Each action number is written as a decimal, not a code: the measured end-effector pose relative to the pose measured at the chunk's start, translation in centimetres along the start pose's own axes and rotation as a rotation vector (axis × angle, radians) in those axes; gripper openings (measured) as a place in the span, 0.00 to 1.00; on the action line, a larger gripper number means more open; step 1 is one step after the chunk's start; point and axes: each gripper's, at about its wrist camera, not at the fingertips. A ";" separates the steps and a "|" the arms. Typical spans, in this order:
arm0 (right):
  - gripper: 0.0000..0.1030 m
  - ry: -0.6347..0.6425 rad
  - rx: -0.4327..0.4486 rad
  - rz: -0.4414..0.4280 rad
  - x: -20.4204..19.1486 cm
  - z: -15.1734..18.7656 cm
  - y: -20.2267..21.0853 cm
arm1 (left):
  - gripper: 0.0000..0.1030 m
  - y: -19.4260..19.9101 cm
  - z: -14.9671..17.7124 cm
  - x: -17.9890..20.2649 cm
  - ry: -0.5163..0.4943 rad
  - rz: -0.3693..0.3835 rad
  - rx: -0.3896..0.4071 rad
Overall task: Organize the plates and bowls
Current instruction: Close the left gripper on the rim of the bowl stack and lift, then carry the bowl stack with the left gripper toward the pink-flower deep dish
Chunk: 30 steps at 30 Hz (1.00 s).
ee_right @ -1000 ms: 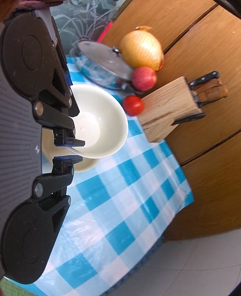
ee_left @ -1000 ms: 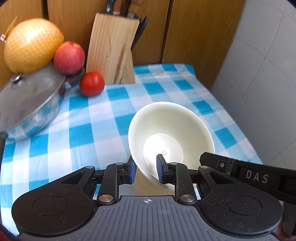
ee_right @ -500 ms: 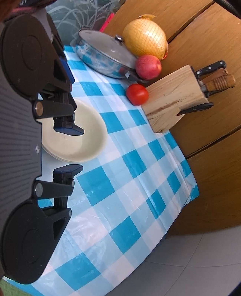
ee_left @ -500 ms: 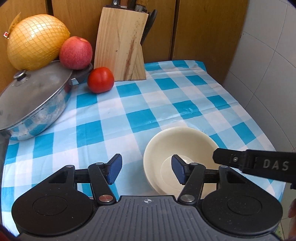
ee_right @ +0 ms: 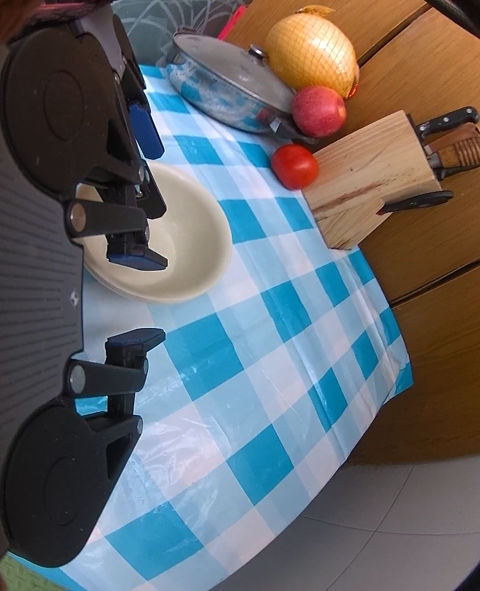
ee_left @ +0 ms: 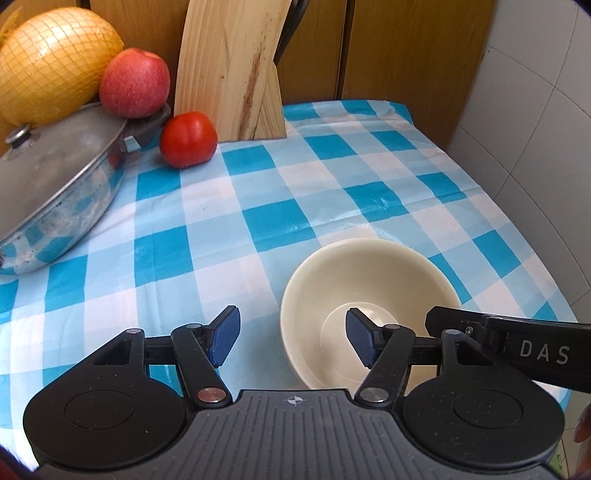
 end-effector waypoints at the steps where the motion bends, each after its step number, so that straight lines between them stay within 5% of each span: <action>1: 0.31 -0.005 -0.003 0.001 0.1 0.0 -0.1 | 0.68 -0.1 0.0 -0.1 0.002 0.002 -0.003; 10: 0.26 -0.016 -0.036 -0.004 0.3 0.0 -1.0 | 0.59 -0.7 0.2 0.5 -0.013 0.002 -0.029; 12: 0.16 -0.033 -0.046 -0.034 0.4 -0.1 -1.1 | 0.46 -1.1 0.3 0.7 -0.016 0.012 -0.047; 18: 0.12 -0.047 -0.052 -0.041 0.2 -0.2 -1.6 | 0.31 -0.9 0.4 1.2 -0.020 0.022 -0.042; 30: 0.12 -0.033 0.015 -0.079 0.2 -0.3 0.9 | 0.30 1.4 0.3 1.4 0.004 0.052 0.008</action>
Point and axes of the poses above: each gripper's, at about its wrist camera, not at the fingertips, and y roughly against the way its jaws point, x to its right, z to its underside, and after that the axes turned 12 degrees about -x, right-handed
